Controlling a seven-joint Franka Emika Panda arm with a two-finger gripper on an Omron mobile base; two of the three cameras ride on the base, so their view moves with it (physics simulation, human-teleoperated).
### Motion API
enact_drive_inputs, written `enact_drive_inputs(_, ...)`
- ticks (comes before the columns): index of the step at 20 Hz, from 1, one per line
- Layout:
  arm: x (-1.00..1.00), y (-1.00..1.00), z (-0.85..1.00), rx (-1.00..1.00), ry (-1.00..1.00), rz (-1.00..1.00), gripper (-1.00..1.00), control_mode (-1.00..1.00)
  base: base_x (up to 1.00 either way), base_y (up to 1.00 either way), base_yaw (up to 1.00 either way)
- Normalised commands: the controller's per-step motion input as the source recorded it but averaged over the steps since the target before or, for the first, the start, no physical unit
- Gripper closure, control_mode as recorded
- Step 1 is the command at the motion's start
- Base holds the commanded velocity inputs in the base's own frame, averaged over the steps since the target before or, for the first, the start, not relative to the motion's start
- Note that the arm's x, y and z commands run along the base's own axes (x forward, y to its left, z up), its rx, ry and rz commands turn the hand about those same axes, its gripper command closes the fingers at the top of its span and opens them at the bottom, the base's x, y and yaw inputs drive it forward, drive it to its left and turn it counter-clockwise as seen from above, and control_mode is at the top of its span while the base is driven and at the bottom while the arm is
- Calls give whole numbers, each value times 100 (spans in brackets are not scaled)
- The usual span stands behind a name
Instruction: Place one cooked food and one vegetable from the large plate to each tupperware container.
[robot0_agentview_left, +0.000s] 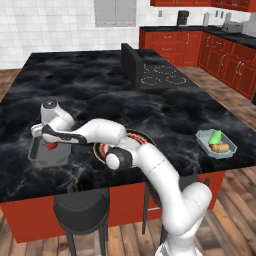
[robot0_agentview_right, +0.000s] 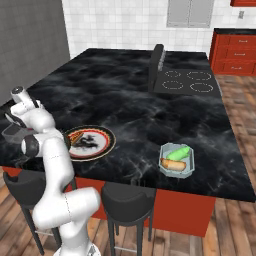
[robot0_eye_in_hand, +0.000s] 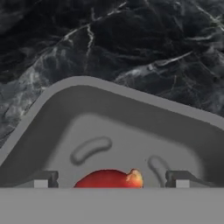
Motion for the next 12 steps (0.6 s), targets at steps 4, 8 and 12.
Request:
enact_drive_inputs(4,-18,-75,99,14,0,1,-100,-100,0,0,0)
enact_drive_inputs(8,-60,-100,73,30,0,-2,-100,-100,0,0,0)
enact_drive_inputs(12,-99,-100,57,31,0,-11,-100,-100,0,0,0)
